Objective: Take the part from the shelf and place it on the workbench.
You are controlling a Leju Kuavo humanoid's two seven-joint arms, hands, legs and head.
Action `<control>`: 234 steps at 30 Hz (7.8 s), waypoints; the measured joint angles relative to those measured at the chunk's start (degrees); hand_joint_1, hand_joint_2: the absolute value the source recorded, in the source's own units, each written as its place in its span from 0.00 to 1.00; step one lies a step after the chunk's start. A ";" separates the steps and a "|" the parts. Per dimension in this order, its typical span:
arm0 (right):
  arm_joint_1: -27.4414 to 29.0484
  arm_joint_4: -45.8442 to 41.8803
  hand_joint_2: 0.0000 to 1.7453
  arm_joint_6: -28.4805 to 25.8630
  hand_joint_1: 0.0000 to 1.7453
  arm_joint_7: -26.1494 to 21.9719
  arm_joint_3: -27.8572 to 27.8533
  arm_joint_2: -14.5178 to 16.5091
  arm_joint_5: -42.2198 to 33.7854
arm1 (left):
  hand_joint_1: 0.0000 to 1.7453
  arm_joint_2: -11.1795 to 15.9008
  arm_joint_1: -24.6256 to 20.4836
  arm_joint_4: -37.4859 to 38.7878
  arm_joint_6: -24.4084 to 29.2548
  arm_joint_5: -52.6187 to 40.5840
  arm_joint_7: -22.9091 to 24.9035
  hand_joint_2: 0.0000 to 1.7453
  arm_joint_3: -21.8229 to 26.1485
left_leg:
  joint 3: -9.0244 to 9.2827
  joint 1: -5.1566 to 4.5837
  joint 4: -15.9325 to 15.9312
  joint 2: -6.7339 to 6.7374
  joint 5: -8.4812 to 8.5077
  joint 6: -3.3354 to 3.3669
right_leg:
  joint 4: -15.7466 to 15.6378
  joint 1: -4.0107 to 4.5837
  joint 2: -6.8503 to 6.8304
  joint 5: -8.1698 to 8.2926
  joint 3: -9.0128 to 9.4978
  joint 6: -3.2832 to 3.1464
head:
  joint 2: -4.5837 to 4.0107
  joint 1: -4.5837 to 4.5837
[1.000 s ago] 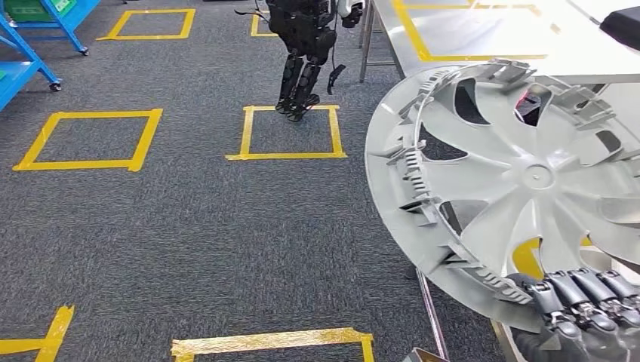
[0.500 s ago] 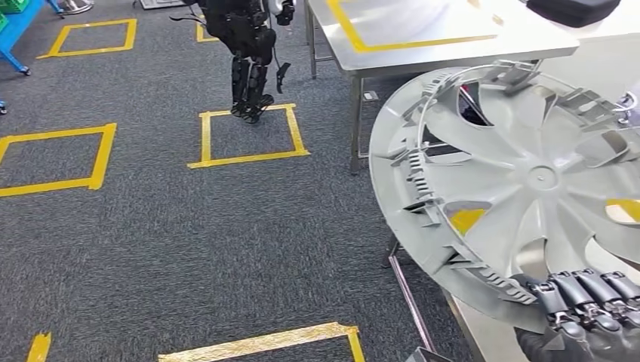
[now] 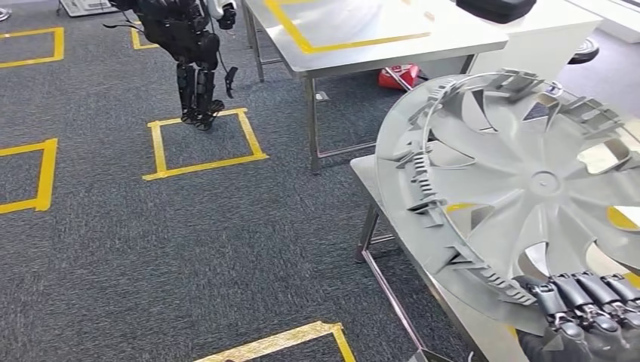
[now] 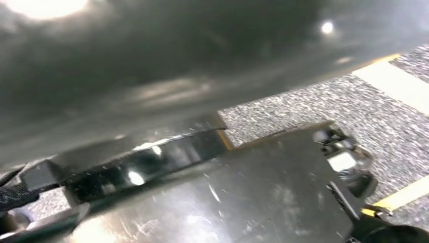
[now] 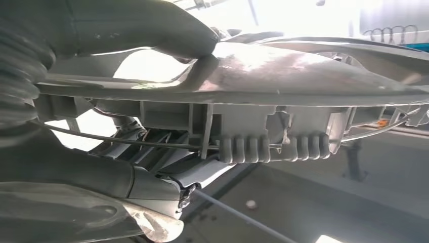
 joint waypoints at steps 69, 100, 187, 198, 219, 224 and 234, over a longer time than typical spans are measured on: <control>0.95 0.42 1.00 0.00 1.00 1.41 -1.02 0.48 0.01 | 0.00 0.31 -0.51 2.13 -0.32 0.25 0.16 0.00 0.02 | 0.41 0.06 -0.32 4.68 -0.38 -0.12 | 1.32 -0.54 -5.37 0.49 0.22 1.31 | -0.01 0.65; 1.01 1.07 1.00 -0.01 1.00 1.87 -0.97 0.48 0.01 | 0.00 0.11 -0.71 2.27 -1.18 0.81 0.03 0.00 0.15 | 0.52 0.10 0.06 4.93 -0.66 -0.33 | -0.66 -0.38 -5.96 1.04 1.40 0.92 | -0.01 0.73; -3.51 25.73 1.00 0.02 1.00 17.17 -4.32 -13.03 0.01 | 0.00 1.12 0.27 -0.36 -1.87 -1.55 2.26 0.00 0.01 | 0.01 -0.02 0.12 3.55 -0.06 -1.71 | -4.20 -0.60 -4.20 1.13 4.02 -0.18 | -0.01 0.39; -8.85 32.21 1.00 -0.01 1.00 14.73 -4.44 -16.36 0.01 | 0.00 1.51 -0.62 0.45 -1.81 -1.63 2.30 0.00 -0.04 | -0.01 -0.01 0.14 3.54 -0.06 -1.71 | -4.19 -0.60 -4.22 1.13 4.01 -0.18 | -0.01 0.40; -21.69 37.42 1.00 -0.01 1.00 -3.22 -2.55 -19.84 -0.02 | 0.00 2.67 -2.04 2.46 -2.19 -2.28 2.42 0.00 -1.84 | -0.05 -0.02 0.23 3.54 -0.05 -1.70 | -4.19 -0.60 -4.24 1.16 4.01 -0.14 | -0.01 0.40; -23.40 38.60 1.00 -0.01 1.00 -3.44 -1.22 -20.71 -0.06 | 0.00 2.91 -2.15 2.69 -2.22 -2.32 2.42 0.00 -2.11 | -0.09 -0.02 0.25 3.49 -0.05 -1.69 | -4.19 -0.60 -4.28 1.16 4.01 -0.14 | -0.01 0.40; -27.61 41.32 1.00 -0.01 1.00 2.51 6.04 -26.81 -0.06 | 0.00 3.54 -2.26 3.01 -2.00 -2.39 2.39 0.00 -3.08 | -0.14 -0.03 0.30 3.49 -0.05 -1.69 | -4.19 -0.60 -4.27 1.17 3.98 -0.13 | -0.01 0.40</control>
